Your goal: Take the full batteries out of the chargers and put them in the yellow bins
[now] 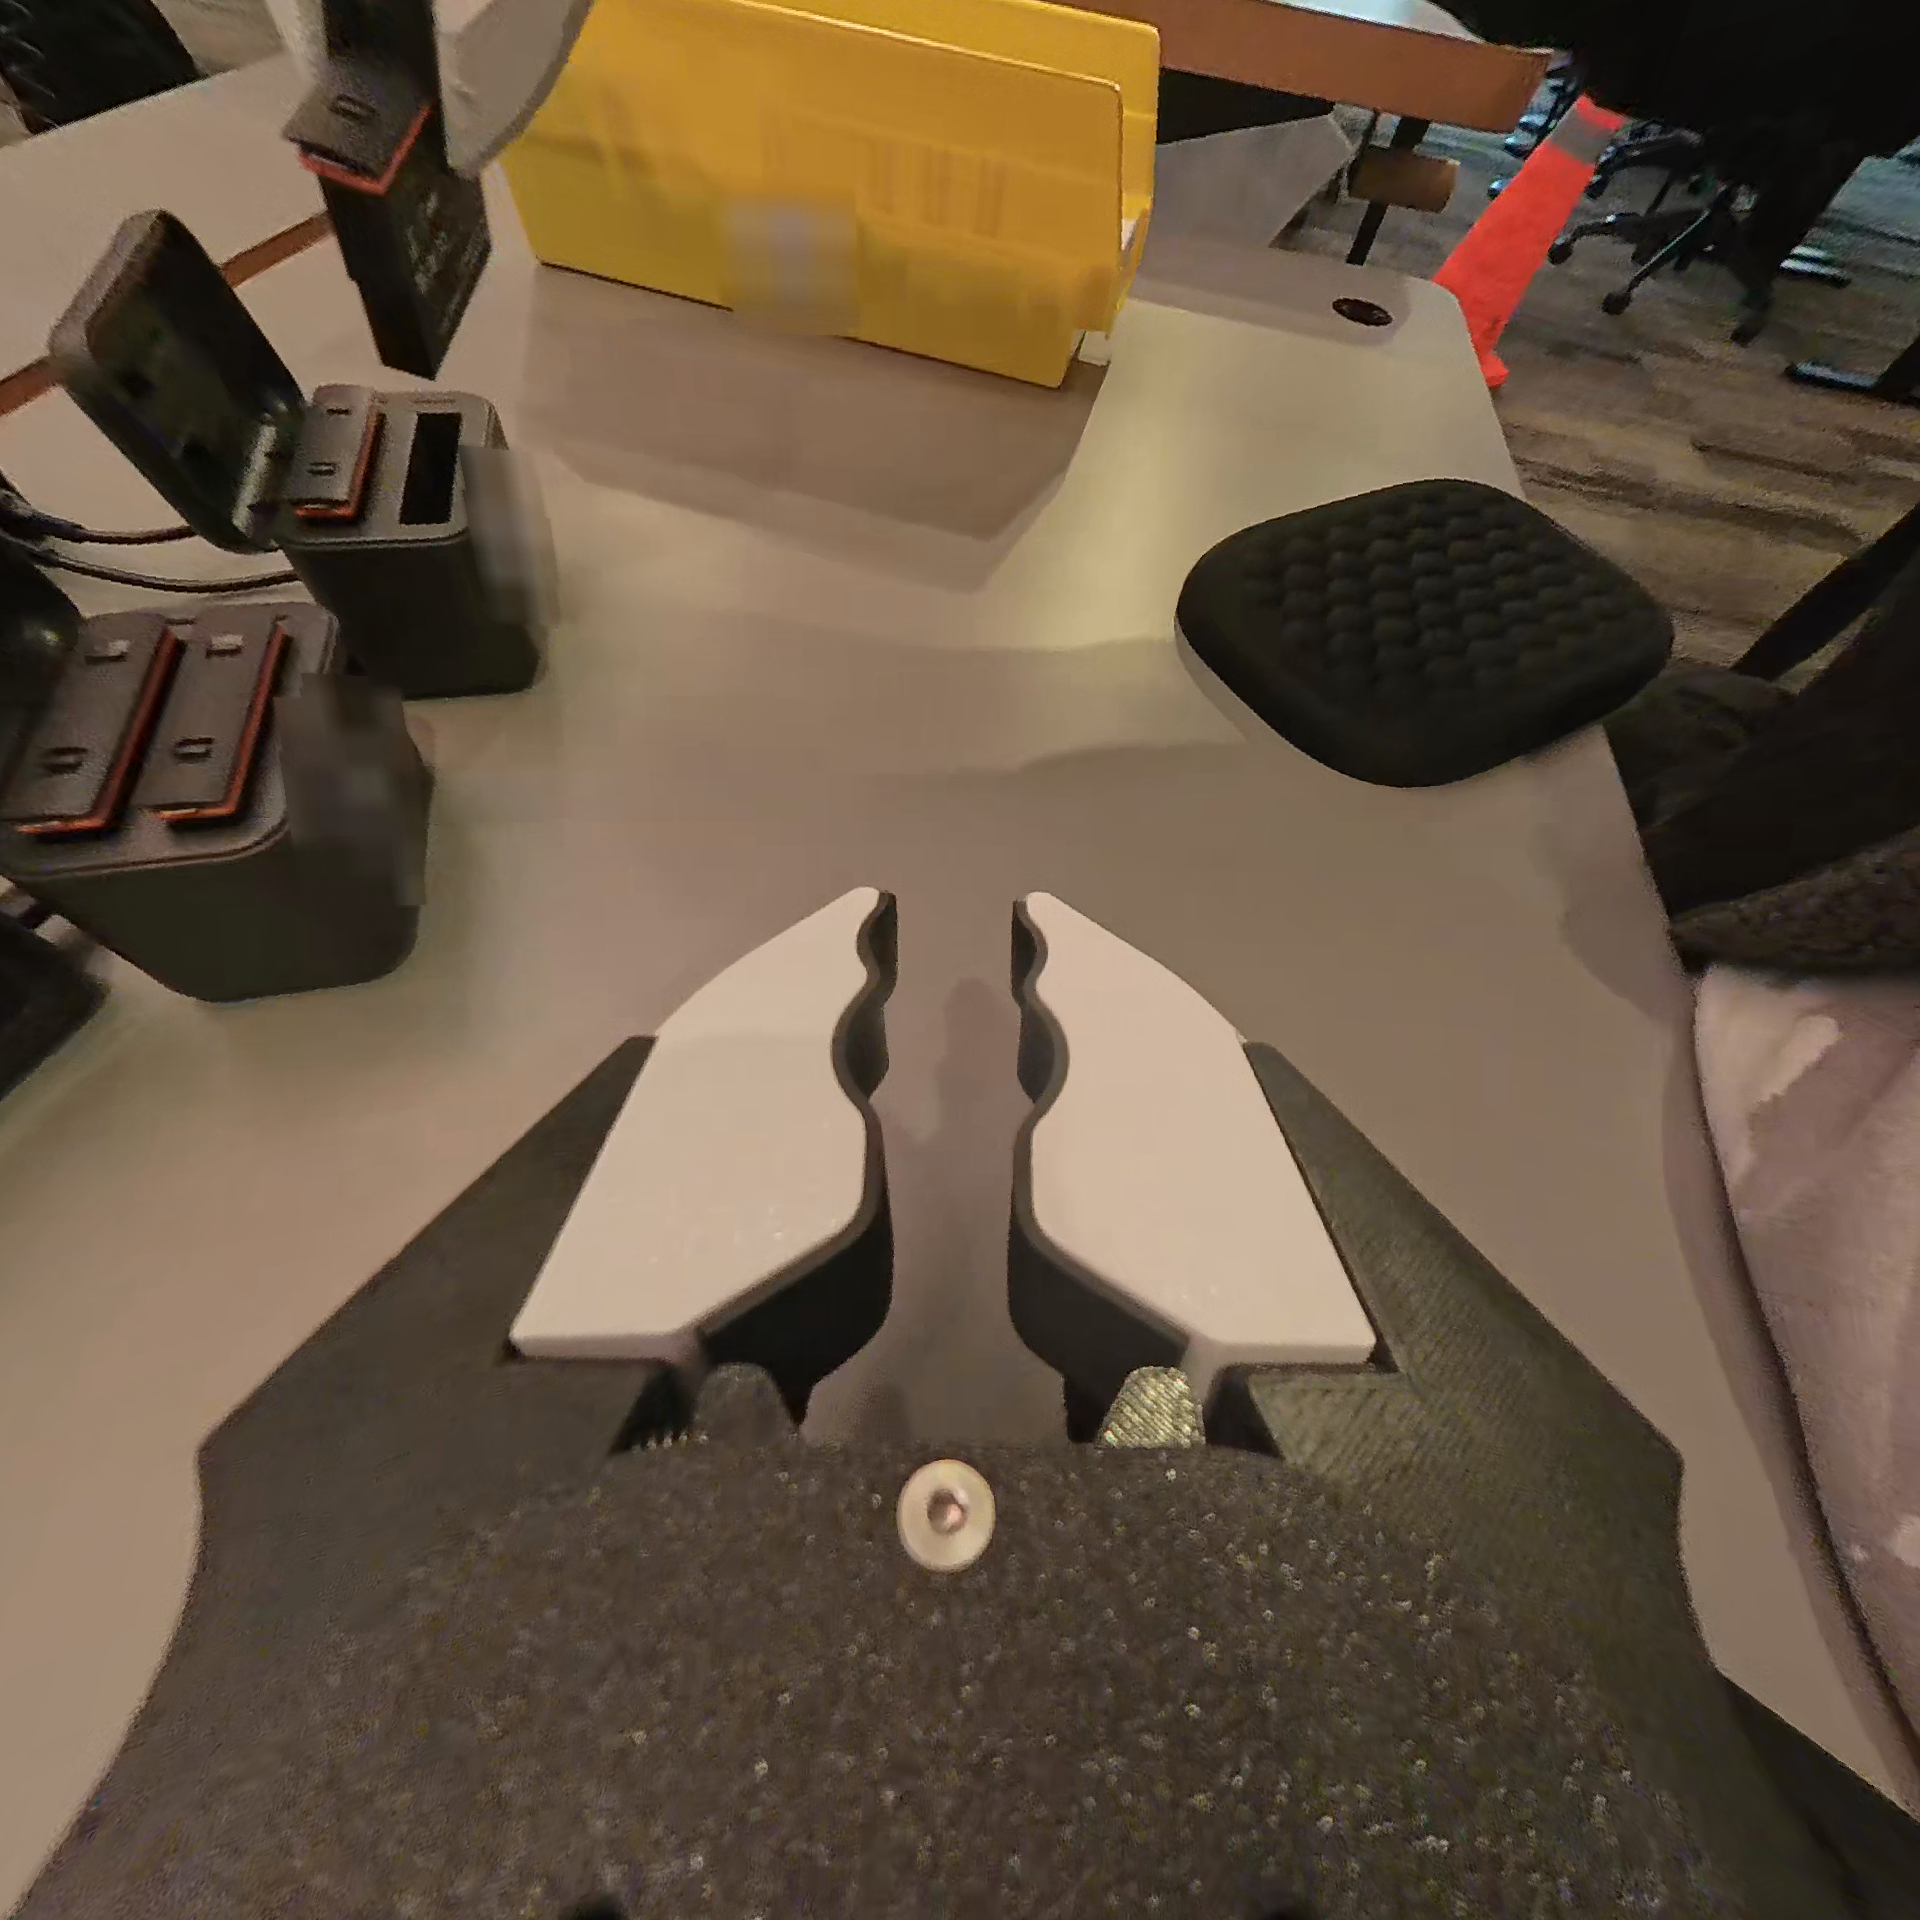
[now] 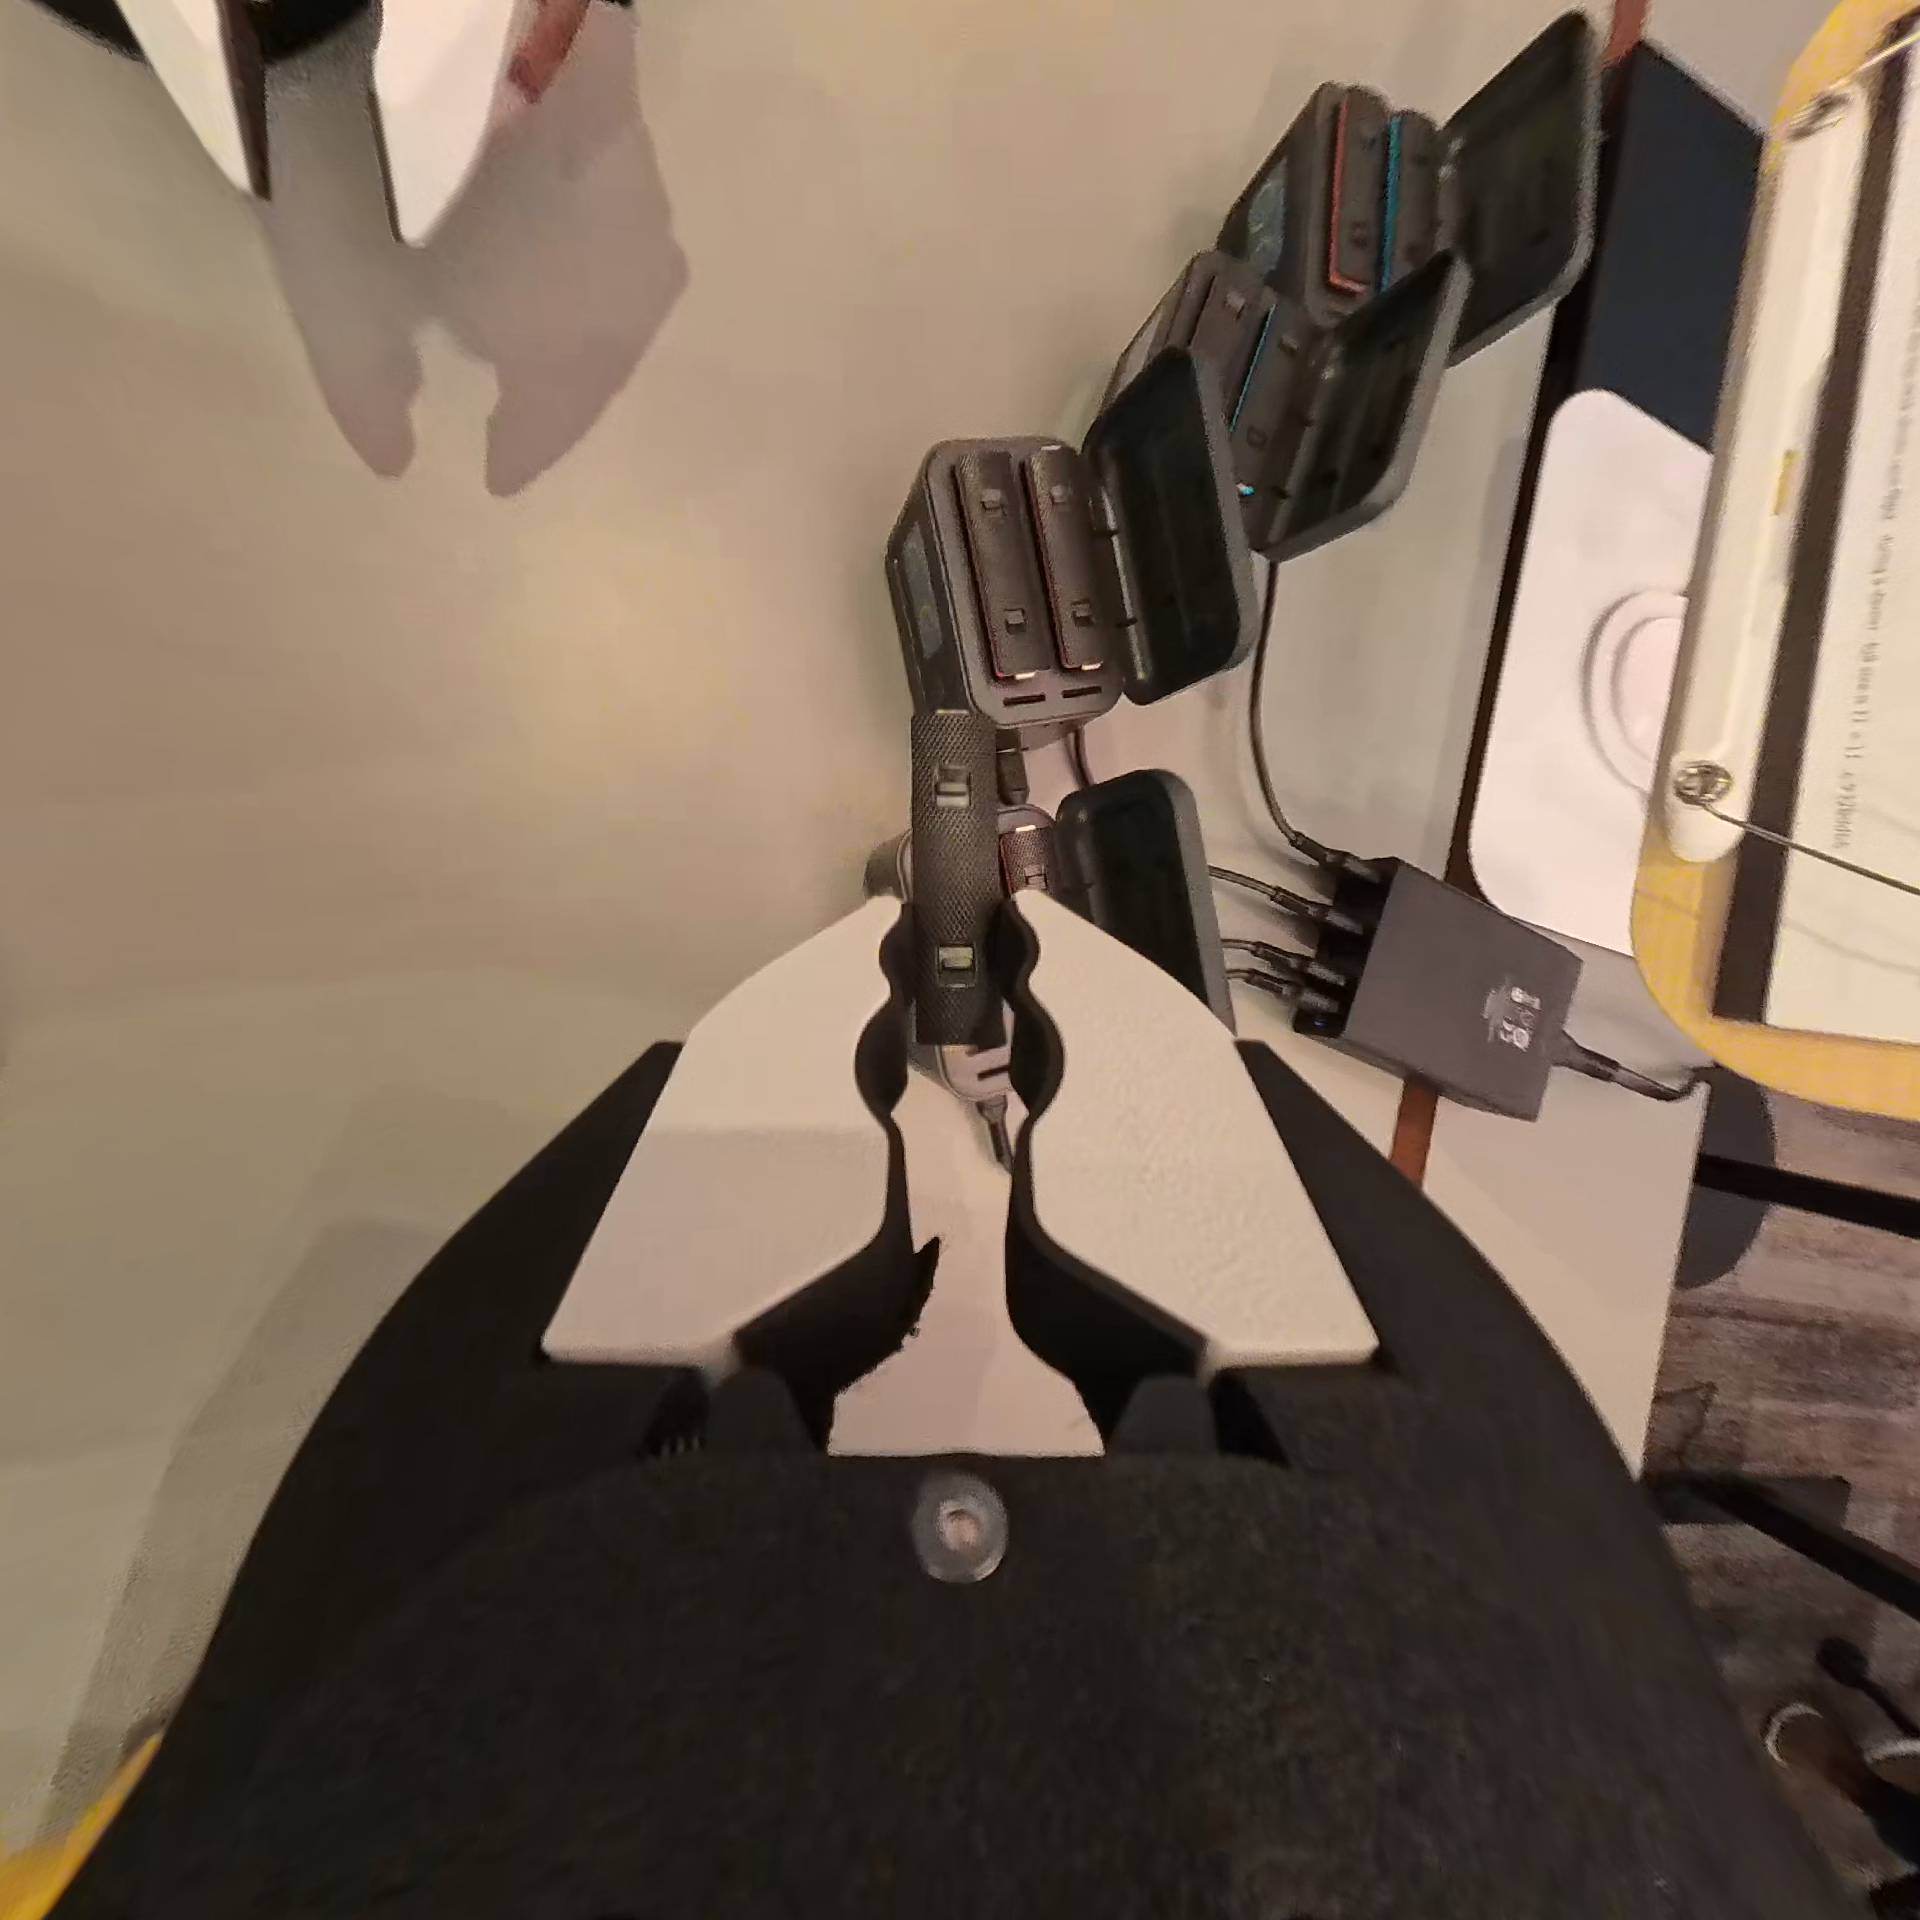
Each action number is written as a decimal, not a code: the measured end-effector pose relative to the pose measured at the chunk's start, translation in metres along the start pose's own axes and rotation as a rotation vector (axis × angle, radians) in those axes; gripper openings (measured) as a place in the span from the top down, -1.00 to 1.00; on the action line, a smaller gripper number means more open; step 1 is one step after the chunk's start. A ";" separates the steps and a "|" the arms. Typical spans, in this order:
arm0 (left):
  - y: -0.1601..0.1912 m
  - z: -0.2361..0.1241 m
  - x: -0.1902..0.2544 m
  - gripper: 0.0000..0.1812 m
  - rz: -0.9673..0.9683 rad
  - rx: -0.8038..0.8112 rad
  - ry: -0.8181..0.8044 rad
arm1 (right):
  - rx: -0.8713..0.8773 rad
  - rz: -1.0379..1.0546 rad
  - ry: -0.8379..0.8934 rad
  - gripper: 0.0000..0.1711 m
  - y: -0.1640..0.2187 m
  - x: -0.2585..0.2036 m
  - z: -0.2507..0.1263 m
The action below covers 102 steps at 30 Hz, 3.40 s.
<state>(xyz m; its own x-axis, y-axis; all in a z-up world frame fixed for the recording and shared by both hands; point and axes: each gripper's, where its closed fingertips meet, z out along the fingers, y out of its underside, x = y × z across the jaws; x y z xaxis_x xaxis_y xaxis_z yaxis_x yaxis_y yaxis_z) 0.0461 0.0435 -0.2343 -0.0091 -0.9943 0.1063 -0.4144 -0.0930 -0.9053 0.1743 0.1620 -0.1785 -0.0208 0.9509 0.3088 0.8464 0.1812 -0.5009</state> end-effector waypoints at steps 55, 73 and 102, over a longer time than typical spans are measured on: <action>0.005 0.004 -0.002 0.83 -0.123 -0.023 0.081 | -0.215 0.038 -0.190 1.00 0.038 0.005 0.053; -0.005 -0.005 -0.010 0.88 -0.121 0.066 0.022 | 0.047 0.171 0.266 1.00 -0.012 0.031 0.004; 0.016 -0.115 -0.143 1.00 -0.140 0.140 -0.967 | 0.299 1.112 0.930 1.00 0.034 -0.055 0.032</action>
<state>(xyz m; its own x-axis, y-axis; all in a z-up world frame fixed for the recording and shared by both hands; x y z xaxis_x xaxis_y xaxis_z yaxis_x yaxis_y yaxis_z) -0.0635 0.1903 -0.2168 0.8055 -0.5825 -0.1087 -0.2425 -0.1567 -0.9574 0.1874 0.1241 -0.2388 0.9879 0.1553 0.0013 0.0582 -0.3622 -0.9303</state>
